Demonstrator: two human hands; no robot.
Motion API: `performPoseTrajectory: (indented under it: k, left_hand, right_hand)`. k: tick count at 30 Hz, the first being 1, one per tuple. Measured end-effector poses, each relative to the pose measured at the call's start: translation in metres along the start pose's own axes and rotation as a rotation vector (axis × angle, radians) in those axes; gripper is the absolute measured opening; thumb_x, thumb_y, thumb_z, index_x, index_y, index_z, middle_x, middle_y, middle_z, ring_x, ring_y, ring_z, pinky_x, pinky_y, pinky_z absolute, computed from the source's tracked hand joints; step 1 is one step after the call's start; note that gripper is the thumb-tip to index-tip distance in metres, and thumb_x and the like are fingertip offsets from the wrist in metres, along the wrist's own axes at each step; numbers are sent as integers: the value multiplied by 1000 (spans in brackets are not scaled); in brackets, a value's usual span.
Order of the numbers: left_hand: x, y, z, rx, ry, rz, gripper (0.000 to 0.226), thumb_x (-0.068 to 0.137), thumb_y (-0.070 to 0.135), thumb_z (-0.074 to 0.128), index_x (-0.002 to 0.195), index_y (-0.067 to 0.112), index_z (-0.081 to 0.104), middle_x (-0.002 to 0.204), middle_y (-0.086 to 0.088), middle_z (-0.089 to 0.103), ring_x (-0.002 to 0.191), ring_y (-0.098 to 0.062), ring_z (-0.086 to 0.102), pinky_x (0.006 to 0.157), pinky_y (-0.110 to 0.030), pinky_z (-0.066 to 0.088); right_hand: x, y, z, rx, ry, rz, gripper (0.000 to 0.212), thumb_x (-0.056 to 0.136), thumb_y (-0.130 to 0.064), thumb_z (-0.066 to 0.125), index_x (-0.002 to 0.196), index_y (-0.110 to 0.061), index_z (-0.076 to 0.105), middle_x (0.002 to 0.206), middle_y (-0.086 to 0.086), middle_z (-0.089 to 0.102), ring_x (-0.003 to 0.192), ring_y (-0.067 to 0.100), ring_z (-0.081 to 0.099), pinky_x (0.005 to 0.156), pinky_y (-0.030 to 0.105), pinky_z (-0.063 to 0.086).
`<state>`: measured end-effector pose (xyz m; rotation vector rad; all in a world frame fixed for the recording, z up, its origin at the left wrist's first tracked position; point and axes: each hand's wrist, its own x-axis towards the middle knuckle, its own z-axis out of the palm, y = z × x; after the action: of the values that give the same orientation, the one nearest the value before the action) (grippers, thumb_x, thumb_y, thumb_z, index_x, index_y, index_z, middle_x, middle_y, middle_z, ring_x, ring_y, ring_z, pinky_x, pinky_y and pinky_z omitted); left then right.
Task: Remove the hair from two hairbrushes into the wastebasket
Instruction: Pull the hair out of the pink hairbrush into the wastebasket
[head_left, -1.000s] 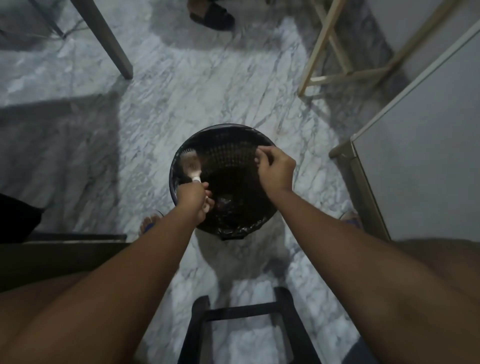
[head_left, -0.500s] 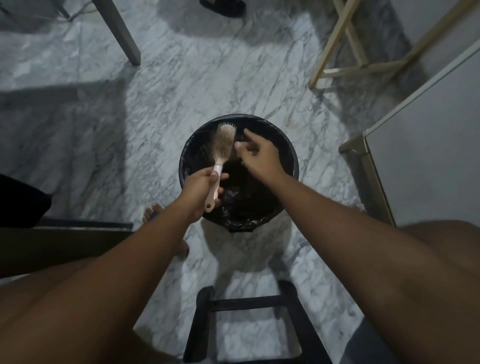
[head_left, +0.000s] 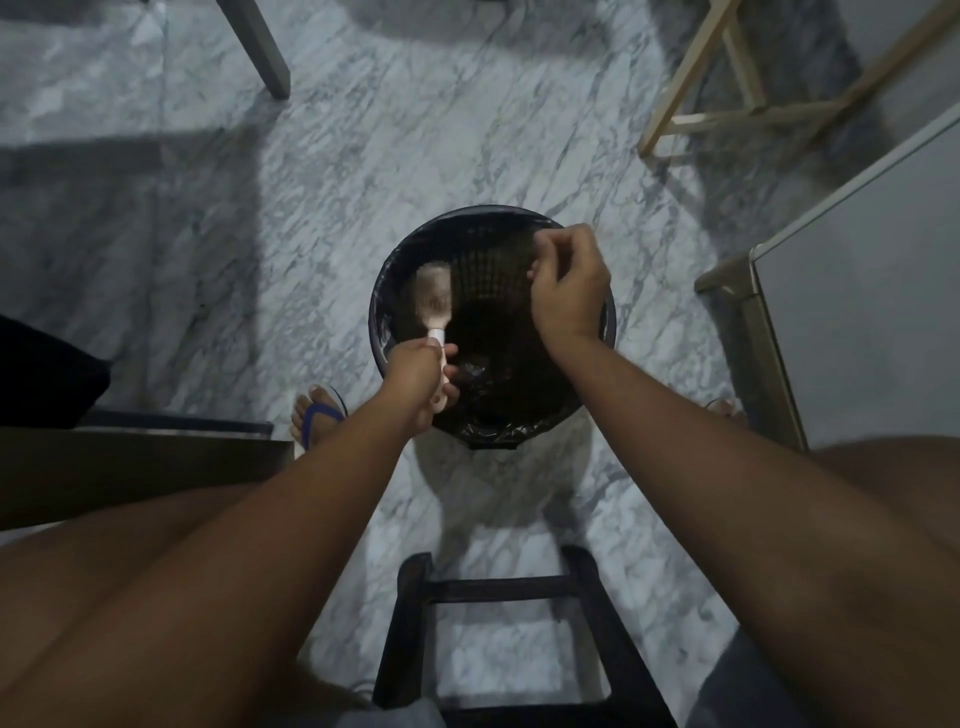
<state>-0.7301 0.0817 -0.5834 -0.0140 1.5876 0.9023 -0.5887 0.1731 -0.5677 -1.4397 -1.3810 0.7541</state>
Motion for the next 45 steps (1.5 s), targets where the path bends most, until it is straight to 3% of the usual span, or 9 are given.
performPoseTrajectory:
  k: [4, 9, 12, 16, 22, 32, 38, 41, 45]
  left_hand:
    - [1, -3, -4, -52, 34, -8, 23, 101, 13, 35, 95, 8, 56, 79, -3, 46, 54, -8, 39, 40, -19, 29]
    - [-4, -2, -2, 34, -57, 105, 20, 103, 15, 41, 110, 13, 60, 106, -3, 64, 61, -12, 45, 43, -24, 36]
    - [-6, -1, 0, 52, -128, 115, 22, 103, 16, 43, 118, 13, 59, 111, -3, 66, 63, -13, 48, 44, -24, 37]
    - [-12, -2, 4, 58, -204, 99, 24, 103, 16, 44, 121, 15, 59, 112, -4, 66, 64, -14, 51, 46, -24, 37]
    - [-17, 3, 1, -63, -406, 41, 33, 105, 13, 36, 133, 18, 53, 121, -5, 64, 72, -14, 57, 53, -27, 43]
    - [-15, -1, -9, -237, -430, -70, 28, 105, 12, 34, 122, 11, 56, 120, -3, 62, 76, -13, 57, 50, -25, 47]
    - [-13, -1, -12, -301, -352, -42, 36, 105, 10, 33, 138, 12, 48, 118, -3, 64, 79, -14, 63, 52, -26, 49]
    - [-9, -1, -14, -353, -286, -4, 38, 104, 7, 33, 140, 8, 46, 117, -5, 62, 74, -13, 58, 51, -26, 50]
    - [-9, -1, -14, -293, -304, 14, 40, 103, 7, 34, 142, 11, 45, 120, -4, 63, 73, -13, 56, 54, -27, 49]
  right_hand:
    - [4, -3, -6, -93, 39, 141, 13, 100, -13, 50, 97, -1, 53, 89, 11, 66, 75, 18, 60, 59, 16, 39]
    - [-8, 19, -10, -729, -819, 407, 30, 90, -8, 60, 118, 3, 59, 120, 21, 61, 114, 36, 58, 94, 33, 47]
    - [-16, 16, -7, -479, -672, 273, 49, 95, -13, 56, 142, -4, 47, 138, 19, 55, 126, 29, 54, 105, 28, 39]
    - [-19, 6, 1, -129, -520, 171, 54, 89, -29, 71, 140, -19, 54, 125, 3, 67, 93, 3, 65, 91, 14, 51]
    - [-17, 0, 3, -154, -421, 65, 21, 87, -21, 74, 105, -12, 78, 99, 1, 78, 91, 4, 70, 89, 24, 55]
    - [14, -15, -4, -93, -83, -156, 14, 92, -17, 64, 89, -8, 74, 85, 2, 72, 81, 12, 66, 77, 30, 55]
    - [18, -1, -12, -28, 190, 53, 17, 95, -26, 59, 92, -11, 66, 88, 2, 69, 80, 20, 67, 68, 47, 57]
    - [3, 6, -21, -125, 73, 134, 12, 96, -21, 57, 94, -13, 66, 89, 2, 69, 82, 19, 66, 77, 37, 56]
    - [-14, 14, -18, -487, -543, 322, 34, 92, -5, 55, 126, -2, 60, 123, 18, 64, 115, 32, 60, 93, 22, 43]
